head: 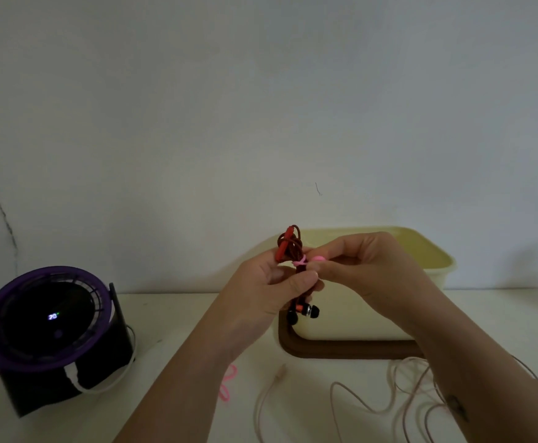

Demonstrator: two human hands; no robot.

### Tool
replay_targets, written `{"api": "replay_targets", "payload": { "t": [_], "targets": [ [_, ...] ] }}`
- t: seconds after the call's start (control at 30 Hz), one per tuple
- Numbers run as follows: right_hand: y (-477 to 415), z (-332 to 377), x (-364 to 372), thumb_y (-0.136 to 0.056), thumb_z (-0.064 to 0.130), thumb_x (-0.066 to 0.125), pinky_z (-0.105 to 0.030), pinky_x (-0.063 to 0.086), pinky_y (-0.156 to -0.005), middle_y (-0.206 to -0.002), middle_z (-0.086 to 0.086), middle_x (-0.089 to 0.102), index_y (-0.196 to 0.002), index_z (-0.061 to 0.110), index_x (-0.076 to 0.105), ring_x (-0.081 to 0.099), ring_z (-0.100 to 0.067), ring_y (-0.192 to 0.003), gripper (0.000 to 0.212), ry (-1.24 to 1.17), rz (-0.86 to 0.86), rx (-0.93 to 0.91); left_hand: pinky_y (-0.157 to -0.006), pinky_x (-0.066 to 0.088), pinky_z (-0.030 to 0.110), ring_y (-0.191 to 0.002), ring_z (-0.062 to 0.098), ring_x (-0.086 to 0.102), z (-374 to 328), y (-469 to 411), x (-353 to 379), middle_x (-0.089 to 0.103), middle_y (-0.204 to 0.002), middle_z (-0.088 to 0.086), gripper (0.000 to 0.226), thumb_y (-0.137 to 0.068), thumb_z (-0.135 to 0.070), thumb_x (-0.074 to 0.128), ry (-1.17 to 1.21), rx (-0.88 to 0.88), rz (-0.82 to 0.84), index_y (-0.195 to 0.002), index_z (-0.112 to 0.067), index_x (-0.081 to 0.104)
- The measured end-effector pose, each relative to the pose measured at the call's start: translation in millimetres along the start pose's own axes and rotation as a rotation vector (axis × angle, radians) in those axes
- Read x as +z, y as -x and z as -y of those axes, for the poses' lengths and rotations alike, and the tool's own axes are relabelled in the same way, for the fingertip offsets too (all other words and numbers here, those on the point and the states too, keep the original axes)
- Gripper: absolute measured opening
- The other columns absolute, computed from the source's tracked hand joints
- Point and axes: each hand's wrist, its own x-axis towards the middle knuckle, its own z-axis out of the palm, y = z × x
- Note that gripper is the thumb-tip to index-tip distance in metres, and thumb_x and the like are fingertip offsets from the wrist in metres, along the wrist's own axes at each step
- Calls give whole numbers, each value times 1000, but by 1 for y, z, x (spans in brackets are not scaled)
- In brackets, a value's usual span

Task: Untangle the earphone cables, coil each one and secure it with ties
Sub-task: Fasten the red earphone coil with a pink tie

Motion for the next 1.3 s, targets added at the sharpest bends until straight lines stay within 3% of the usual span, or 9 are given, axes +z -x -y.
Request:
{"api": "replay_targets", "payload": {
  "t": [0.1, 0.27, 0.43, 0.6, 0.73, 1.0, 1.17, 1.23, 1.3],
  "targets": [
    [0, -1, -7, -69, 25, 72, -34, 50, -89, -78, -11, 74, -80, 7, 74, 70, -16, -81, 22, -34, 47, -15, -59, 42, 15, -58, 3, 53, -1, 1, 1, 69, -75, -3, 29, -82, -23, 58, 57, -33, 33, -111, -24, 62],
    [0, -4, -9, -71, 31, 71, -42, 49, -96, -91, -13, 74, -87, 7, 75, 67, -27, -97, 28, -116, 112, -14, -61, 35, 20, -62, 6, 41, -1, 3, 8, 48, -71, -3, 20, -88, -27, 52, 170, -60, 3, -100, -21, 66],
    [-1, -2, -3, -61, 37, 75, -45, 49, -96, -90, -12, 74, -79, 17, 77, 68, -25, -92, 26, -225, -33, -61, -61, 30, 25, -60, 9, 41, -6, 0, 12, 46, -65, -2, 14, -85, -23, 53, 374, 17, -120, -88, -13, 63],
    [-1, 0, 1, -63, 29, 75, -39, 52, -92, -89, -12, 74, -75, 17, 78, 66, -24, -89, 17, -288, -33, -58, -71, 33, 28, -67, 12, 43, -6, -1, 15, 47, -65, -4, 16, -78, -29, 53, 361, 67, -172, -82, -14, 57],
    [-1, -2, 3, -70, 22, 67, -29, 55, -83, -87, -13, 74, -77, 13, 77, 69, -20, -85, 15, -315, 9, -22, -85, 43, 36, -77, 10, 54, -1, -2, 18, 55, -64, -7, 28, -91, -20, 49, 271, 38, -212, -72, -22, 69],
    [1, 2, 7, -88, 13, 62, -17, 53, -65, -74, 3, 74, -83, 17, 71, 68, -9, -67, 11, 70, -108, -167, -79, 49, 31, -68, 10, 57, -4, -3, 19, 58, -60, -4, 42, -94, -13, 48, 330, -19, -233, -60, -20, 71],
    [2, -3, 5, -86, 17, 65, -15, 52, -75, -82, 15, 73, -92, 25, 74, 68, 0, -79, 13, 392, -91, -340, -82, 45, 33, -61, 10, 60, -5, -3, 19, 59, -59, -1, 27, -94, -12, 49, 397, -63, -266, -70, -11, 63],
    [3, -3, 4, -87, 22, 63, -9, 49, -76, -87, 15, 73, -98, 25, 74, 68, 3, -82, 15, 393, -49, -352, -86, 45, 34, -62, 11, 61, -4, -4, 17, 59, -60, -1, 26, -94, -14, 49, 414, -82, -276, -72, -11, 64],
    [3, -2, 4, -85, 34, 58, -15, 51, -78, -87, 10, 74, -98, 26, 74, 68, -1, -84, 22, 294, 6, -262, -84, 45, 35, -65, 11, 61, -3, -4, 13, 58, -63, -1, 24, -94, -15, 50, 403, -81, -276, -76, -13, 66]
  ]
}}
